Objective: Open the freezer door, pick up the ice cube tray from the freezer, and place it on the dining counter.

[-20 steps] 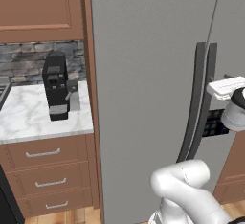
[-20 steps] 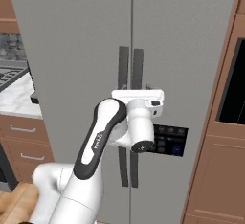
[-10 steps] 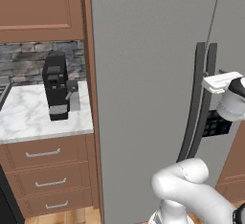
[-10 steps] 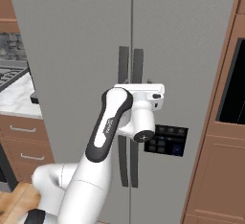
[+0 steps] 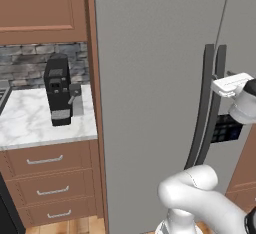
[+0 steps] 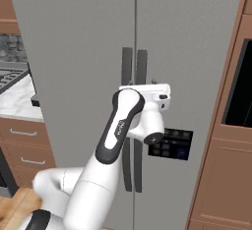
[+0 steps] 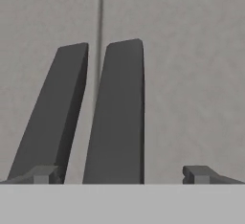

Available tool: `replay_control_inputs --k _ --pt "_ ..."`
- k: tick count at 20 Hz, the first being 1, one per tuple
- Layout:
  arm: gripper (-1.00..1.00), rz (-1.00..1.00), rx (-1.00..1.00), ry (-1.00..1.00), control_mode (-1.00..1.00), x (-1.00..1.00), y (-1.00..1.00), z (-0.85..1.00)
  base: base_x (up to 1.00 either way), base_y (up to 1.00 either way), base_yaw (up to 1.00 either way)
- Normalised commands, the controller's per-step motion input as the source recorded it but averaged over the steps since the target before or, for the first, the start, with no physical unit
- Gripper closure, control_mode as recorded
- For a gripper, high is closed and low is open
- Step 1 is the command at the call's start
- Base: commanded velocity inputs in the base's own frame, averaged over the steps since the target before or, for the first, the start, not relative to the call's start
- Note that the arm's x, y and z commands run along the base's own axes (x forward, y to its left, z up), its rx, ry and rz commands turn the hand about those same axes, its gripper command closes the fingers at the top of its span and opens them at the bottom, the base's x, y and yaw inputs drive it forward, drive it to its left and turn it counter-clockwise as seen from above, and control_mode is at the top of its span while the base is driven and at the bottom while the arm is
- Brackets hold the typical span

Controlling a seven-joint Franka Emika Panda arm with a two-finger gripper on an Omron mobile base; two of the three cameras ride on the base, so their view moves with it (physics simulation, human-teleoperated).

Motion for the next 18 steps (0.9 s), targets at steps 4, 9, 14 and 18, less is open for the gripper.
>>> replay_control_inputs --k 4,9,14,18 --pt "-1.00 -0.04 0.00 -0.01 -1.00 0.14 -0.12 0.00 0.00 0.00 0.00" --pt "-1.00 -0.09 0.00 0.00 -1.00 0.08 -0.06 0.00 0.00 0.00 0.00" --pt "-1.00 -0.07 0.00 0.00 -1.00 0.14 -0.01 0.00 0.00 0.00 0.00" --pt "-1.00 -0.02 0.00 0.00 -1.00 0.26 0.00 0.00 0.00 0.00 0.00"
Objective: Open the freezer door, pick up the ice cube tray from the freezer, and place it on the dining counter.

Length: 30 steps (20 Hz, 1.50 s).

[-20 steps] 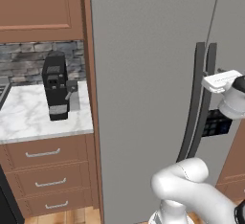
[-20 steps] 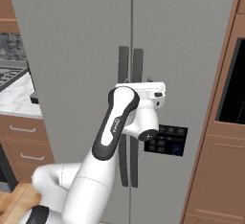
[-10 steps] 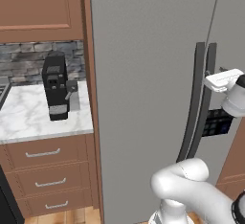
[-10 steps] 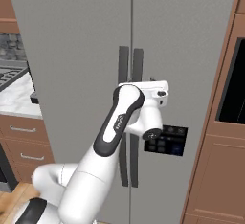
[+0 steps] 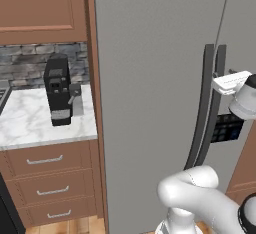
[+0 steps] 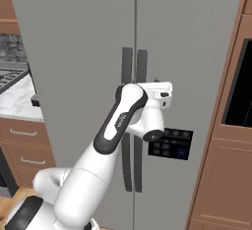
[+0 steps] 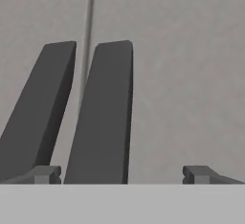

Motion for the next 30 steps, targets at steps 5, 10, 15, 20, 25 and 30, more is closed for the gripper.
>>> replay_control_inputs --k 5,10,15,20,25,30 --pt "-1.00 0.00 0.00 0.00 -1.00 0.47 0.00 0.00 0.00 0.00 0.00" --pt "-1.00 0.00 0.00 0.00 -1.00 0.29 0.00 0.00 0.00 0.00 0.00" --pt "-1.00 0.00 0.00 0.00 -1.00 0.00 0.00 0.00 0.00 0.00 0.00" --pt "-1.00 0.00 0.00 0.00 -1.00 0.00 0.00 0.00 0.00 0.00 0.00" --pt "-1.00 0.00 0.00 0.00 -1.00 0.00 0.00 0.00 0.00 0.00 0.00" --pt "1.00 0.00 0.00 0.00 -1.00 0.00 0.00 0.00 0.00 0.00 0.00"
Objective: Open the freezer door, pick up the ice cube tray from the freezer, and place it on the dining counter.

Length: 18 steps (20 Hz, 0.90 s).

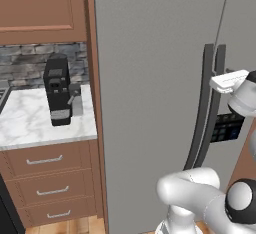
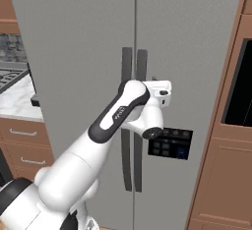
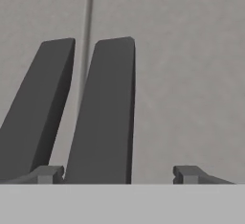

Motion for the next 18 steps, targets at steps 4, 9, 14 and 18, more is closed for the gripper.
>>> replay_control_inputs --k 4,9,14,18 --pt "1.00 0.00 0.00 0.00 -1.00 0.00 0.00 0.00 0.00 0.00 0.00" --pt "1.00 0.00 0.00 0.00 -1.00 0.00 0.00 0.00 0.00 0.00 0.00" --pt "1.00 0.00 0.00 0.00 -1.00 0.00 0.00 0.00 0.00 0.00 0.00" --pt "1.00 0.00 0.00 0.01 -1.00 -0.14 -0.02 0.00 0.00 0.00 0.00"
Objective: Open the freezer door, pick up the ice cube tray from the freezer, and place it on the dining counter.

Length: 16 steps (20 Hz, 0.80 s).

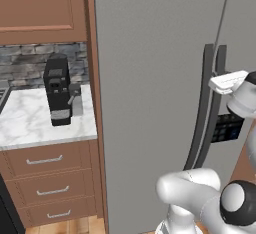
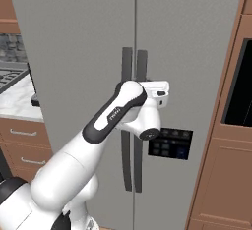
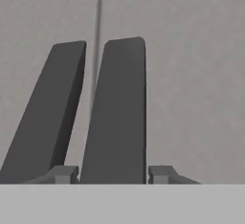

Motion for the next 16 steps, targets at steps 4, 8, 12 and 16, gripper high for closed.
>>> replay_control_inputs --k 4,8,12,16 --pt "1.00 0.03 0.01 0.05 -1.00 -0.35 -0.41 0.06 0.00 0.00 0.00" --pt "1.00 0.07 0.00 0.00 -1.00 -0.82 -0.63 0.00 0.00 0.00 0.00" --pt "1.00 0.06 0.00 0.00 -1.00 -0.91 -0.64 0.00 0.00 0.00 0.00" --pt "1.00 0.06 0.00 0.00 -1.00 -0.81 -0.71 0.00 0.00 0.00 0.00"
